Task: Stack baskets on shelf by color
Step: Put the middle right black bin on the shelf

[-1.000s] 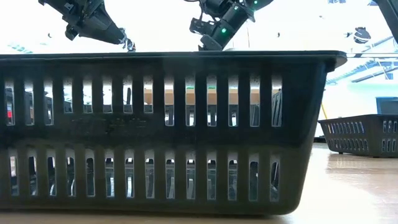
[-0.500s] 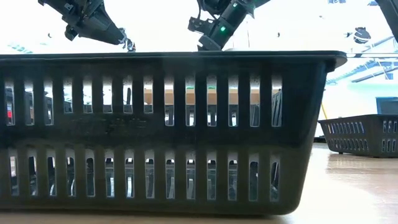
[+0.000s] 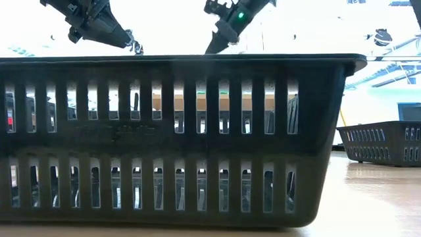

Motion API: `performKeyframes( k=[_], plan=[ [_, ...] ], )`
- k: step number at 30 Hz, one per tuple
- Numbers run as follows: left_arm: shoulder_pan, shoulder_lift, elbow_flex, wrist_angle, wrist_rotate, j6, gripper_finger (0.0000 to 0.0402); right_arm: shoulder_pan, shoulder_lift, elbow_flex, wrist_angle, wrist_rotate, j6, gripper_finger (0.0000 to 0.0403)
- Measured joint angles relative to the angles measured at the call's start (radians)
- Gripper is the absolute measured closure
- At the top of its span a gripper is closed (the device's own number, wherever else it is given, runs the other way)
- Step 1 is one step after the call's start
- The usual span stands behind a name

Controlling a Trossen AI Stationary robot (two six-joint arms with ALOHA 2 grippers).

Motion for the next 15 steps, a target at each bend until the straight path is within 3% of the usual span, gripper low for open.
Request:
performKeyframes(
  k=[5,10,15],
  plan=[
    [0.0,0.0,0.0,-0.003,0.016,0.01,0.0275,0.032,-0.093,0.0,-0.077,-0.06,0.006,0.0235],
    [0.0,-0.001,0.0,0.001,0.028,0.119,0.0275,0.153,-0.153,-0.011,-0.189,-0.118,0.142,0.0223],
    [0.007,-0.001,0.0,0.035,0.064,0.338,0.0275,0.364,-0.155,-0.124,-0.174,0.138,0.202,0.023]
  ],
)
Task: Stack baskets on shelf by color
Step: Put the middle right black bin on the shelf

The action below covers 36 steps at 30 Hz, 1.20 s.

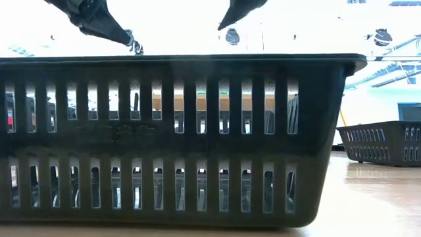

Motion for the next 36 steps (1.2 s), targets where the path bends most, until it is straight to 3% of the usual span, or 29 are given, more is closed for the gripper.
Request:
performKeyframes(
  k=[3,7,12,16,20,25,30,33,36],
  plan=[
    [0.025,0.0,0.0,0.071,0.041,0.13,0.0275,0.085,0.006,-0.065,-0.062,0.112,0.067,0.023],
    [0.081,0.004,0.0,0.216,0.158,0.337,0.0275,0.135,0.005,-0.111,-0.253,0.113,0.302,0.0231],
    [0.179,0.057,0.0,0.435,0.431,0.567,0.0275,0.173,0.002,-0.142,-0.556,0.008,0.693,0.0232],
    [0.248,0.146,0.0,0.571,0.632,0.743,0.0275,0.208,-0.016,-0.235,-0.632,-0.013,0.978,0.0232],
    [0.293,0.237,0.0,0.701,0.675,0.875,0.0275,0.248,-0.063,-0.404,-0.574,-0.107,1.212,0.0232],
    [0.334,0.297,0.012,0.782,0.675,0.979,0.0275,0.288,-0.186,-0.634,-0.316,-0.219,1.426,0.0232],
    [0.359,0.306,0.056,0.809,0.689,0.992,0.0275,0.321,-0.359,-0.78,-0.041,-0.151,1.58,0.0232],
    [0.37,0.307,0.079,0.806,0.722,0.995,0.0275,0.326,-0.428,-0.846,0.014,-0.083,1.657,0.0232],
    [0.382,0.307,0.09,0.807,0.761,1.022,0.0275,0.325,-0.431,-0.9,0.07,-0.081,1.696,0.0232]
  ],
)
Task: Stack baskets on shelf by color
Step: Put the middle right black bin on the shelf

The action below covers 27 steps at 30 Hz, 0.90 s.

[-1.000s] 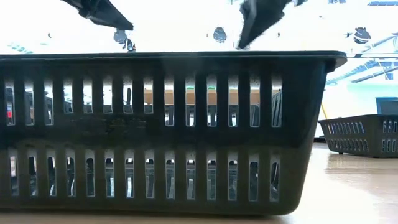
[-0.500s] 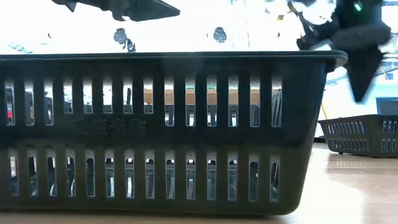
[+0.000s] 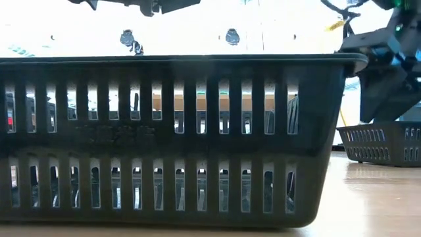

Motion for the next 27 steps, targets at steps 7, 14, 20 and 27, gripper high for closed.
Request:
performKeyframes(
  k=[7,14,20,27],
  plan=[
    [0.034,0.0,0.003,0.038,0.061,0.022,0.0275,-0.006,0.093,-0.05,0.3,0.006,-0.066,0.0232],
    [0.051,0.0,0.003,0.066,0.105,0.029,0.0275,-0.022,0.188,-0.049,0.375,0.006,-0.104,0.0254],
    [0.052,0.0,0.003,0.111,0.119,0.044,0.0275,-0.027,0.276,0.026,0.43,-0.029,-0.242,0.0292],
    [0.066,0.0,0.003,0.112,0.209,0.086,0.0275,0.011,0.268,0.277,0.296,0.056,-0.545,0.0318]
  ],
)
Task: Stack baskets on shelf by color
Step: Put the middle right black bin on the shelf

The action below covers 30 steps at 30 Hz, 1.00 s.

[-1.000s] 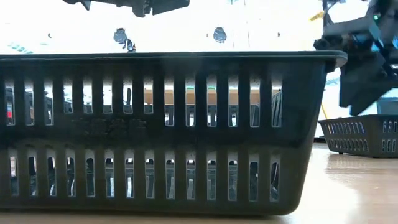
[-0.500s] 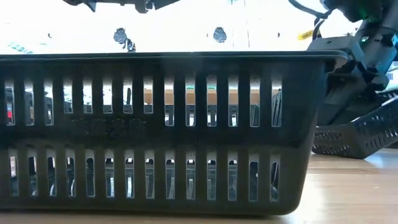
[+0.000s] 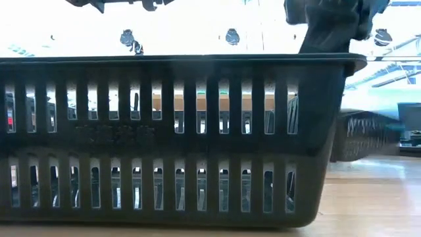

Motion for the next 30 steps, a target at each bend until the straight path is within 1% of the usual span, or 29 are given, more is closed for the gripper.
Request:
performKeyframes(
  k=[2,3,5,6,10,12,13,17,20,22,24,30],
  plan=[
    [0.005,0.0,0.0,0.003,0.001,0.001,0.0275,0.01,-0.005,0.068,-0.151,0.048,-0.034,0.032],
    [0.007,0.0,0.0,0.004,0.001,0.0,0.0275,0.014,-0.005,0.092,-0.227,0.071,-0.023,0.0321],
    [0.013,0.0,0.0,0.006,0.002,0.0,0.0275,0.021,-0.005,0.114,-0.349,0.102,0.051,0.0321],
    [0.017,0.0,0.0,0.006,0.002,0.0,0.0275,0.021,-0.002,0.114,-0.358,0.101,0.086,0.0321],
    [0.03,0.0,0.0,0.007,0.002,0.015,0.0275,0.021,0.043,0.104,-0.242,0.086,0.206,0.0319],
    [0.038,0.0,0.0,0.007,0.002,0.021,0.0275,0.021,0.078,0.106,-0.152,0.037,0.192,0.0317],
    [0.041,0.0,0.0,0.007,0.002,0.025,0.0275,0.021,0.096,0.111,-0.136,0.015,0.172,0.0317],
    [0.054,0.0,0.0,0.021,0.0,0.023,0.0275,0.022,0.141,0.123,-0.18,-0.034,0.092,0.0316],
    [0.062,0.0,0.0,0.033,0.0,0.018,0.0275,0.022,0.159,0.123,-0.207,-0.037,0.103,0.0316],
    [0.063,0.0,0.0,0.036,0.0,0.018,0.0275,0.021,0.175,0.123,-0.212,-0.067,0.105,0.0315],
    [0.063,0.0,0.0,0.041,0.0,0.018,0.0275,0.022,0.196,0.123,-0.212,-0.086,0.103,0.0309],
    [0.063,0.0,0.0,0.042,-0.007,0.016,0.0275,0.024,0.26,0.123,-0.222,-0.086,0.043,0.0279]
  ],
)
